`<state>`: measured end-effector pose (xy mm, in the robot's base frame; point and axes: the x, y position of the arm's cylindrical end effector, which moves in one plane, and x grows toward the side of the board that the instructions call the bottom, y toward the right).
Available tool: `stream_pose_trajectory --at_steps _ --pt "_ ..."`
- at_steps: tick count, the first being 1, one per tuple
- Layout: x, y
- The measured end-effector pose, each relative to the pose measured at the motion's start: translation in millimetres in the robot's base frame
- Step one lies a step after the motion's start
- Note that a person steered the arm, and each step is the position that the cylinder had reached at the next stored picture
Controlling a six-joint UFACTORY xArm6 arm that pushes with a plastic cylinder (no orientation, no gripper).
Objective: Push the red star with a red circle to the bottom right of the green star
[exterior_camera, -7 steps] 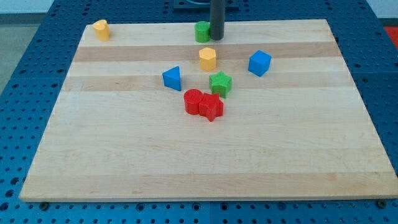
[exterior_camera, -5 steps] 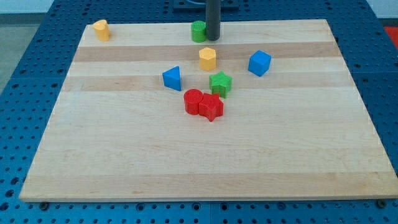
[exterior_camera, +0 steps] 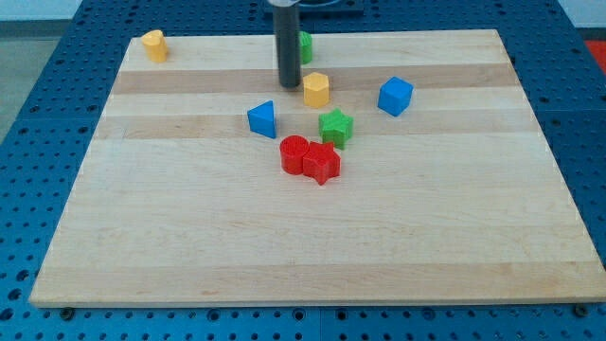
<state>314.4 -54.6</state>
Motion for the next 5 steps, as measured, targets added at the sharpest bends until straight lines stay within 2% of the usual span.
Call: stream_pose_trajectory --at_steps 1,2,4,5 --pt "33 -39" --pt "80 -52" --pt "137 12" --pt "140 13"
